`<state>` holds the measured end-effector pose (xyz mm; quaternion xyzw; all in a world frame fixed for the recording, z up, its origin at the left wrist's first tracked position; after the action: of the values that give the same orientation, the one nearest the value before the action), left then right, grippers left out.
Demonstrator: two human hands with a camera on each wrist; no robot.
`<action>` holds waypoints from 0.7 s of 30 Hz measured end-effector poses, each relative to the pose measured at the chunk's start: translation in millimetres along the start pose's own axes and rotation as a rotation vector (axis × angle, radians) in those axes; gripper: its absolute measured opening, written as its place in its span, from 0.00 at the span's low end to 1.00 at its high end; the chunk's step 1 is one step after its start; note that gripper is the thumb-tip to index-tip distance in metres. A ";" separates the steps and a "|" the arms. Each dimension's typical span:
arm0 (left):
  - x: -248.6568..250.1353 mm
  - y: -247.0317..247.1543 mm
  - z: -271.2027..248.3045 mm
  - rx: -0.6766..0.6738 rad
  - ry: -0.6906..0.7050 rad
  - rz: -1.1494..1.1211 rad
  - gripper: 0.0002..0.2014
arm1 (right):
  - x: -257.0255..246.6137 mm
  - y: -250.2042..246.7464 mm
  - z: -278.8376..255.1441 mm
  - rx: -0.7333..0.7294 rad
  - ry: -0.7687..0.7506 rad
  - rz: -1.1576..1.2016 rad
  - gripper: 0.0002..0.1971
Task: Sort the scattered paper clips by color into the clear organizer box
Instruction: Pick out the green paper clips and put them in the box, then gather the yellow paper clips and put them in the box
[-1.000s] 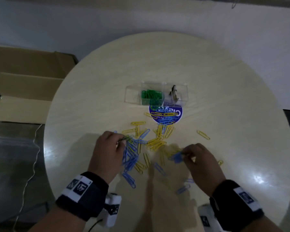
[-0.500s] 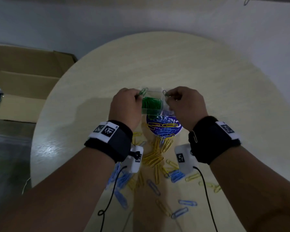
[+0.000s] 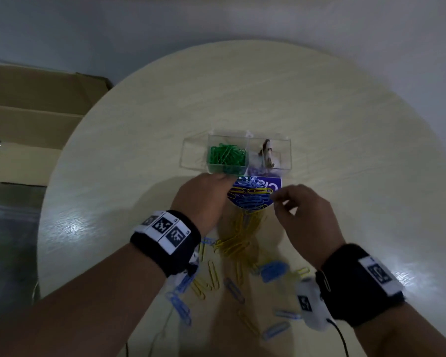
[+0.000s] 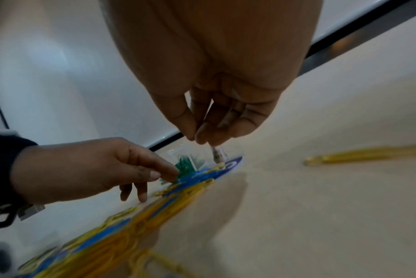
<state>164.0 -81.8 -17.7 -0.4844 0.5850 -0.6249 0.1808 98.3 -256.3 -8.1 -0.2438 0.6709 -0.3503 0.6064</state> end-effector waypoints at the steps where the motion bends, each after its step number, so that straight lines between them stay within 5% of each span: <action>1: -4.1 -0.5 0.6 0.007 -0.010 0.029 0.27 | 4.7 2.4 -5.3 -0.002 0.001 -0.002 0.10; 7: -25.9 5.5 4.3 0.062 -0.096 0.159 0.03 | 14.6 11.2 -19.5 -0.052 0.009 -0.019 0.10; 13: -23.1 -1.6 -2.3 0.089 -0.095 0.077 0.08 | 12.4 8.0 -15.3 -0.055 -0.025 -0.046 0.09; 21: -11.1 -74.6 11.9 0.460 -0.011 -0.039 0.08 | 0.5 2.5 5.6 -0.091 -0.091 -0.130 0.09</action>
<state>204.3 -61.0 43.8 -0.4449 0.4168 -0.7425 0.2775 104.0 -256.1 -10.4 -0.3299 0.6406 -0.3463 0.6007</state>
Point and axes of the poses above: each hand's wrist, its own z-axis towards the middle knuckle, its own y-axis out of the palm, x = y × z, the point moved 6 cm from there along z, towards the middle knuckle, and after that the axes turned 4 degrees about -z, right-handed, at the moved point
